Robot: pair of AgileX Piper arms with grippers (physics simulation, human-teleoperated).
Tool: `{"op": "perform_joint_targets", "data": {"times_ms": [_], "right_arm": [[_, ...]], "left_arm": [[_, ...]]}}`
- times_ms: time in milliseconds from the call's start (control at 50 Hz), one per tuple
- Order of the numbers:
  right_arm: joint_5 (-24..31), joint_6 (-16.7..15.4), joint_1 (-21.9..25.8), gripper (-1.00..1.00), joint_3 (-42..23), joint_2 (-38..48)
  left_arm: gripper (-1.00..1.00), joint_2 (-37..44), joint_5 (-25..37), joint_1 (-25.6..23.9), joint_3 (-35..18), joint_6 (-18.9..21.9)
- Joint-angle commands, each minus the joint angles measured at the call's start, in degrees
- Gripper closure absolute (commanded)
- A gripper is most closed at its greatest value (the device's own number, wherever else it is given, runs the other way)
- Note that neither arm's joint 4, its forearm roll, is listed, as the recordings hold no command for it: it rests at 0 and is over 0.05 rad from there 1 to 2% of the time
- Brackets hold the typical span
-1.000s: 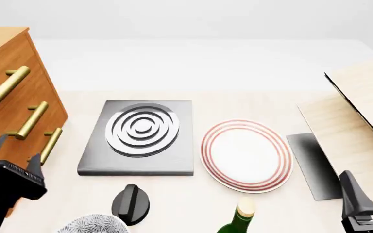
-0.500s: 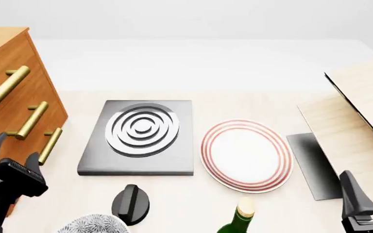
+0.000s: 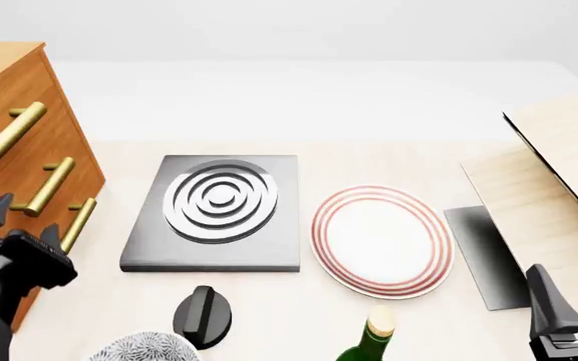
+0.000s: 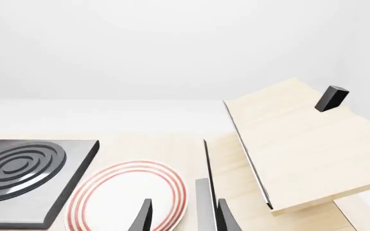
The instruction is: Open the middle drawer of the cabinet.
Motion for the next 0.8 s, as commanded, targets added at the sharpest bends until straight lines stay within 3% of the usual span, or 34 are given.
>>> {"op": "perform_joint_targets", "data": {"times_ms": [20,800], "right_arm": [[0.0,0.0,0.0,-1.0,0.0,0.0],[0.0,0.0,0.0,-1.0,0.0,0.0]], "left_arm": [[-1.0,2.4,-0.8,0.3,-1.9,0.9],[-1.0,8.9,-0.9,1.9,-7.3,1.8]]}}
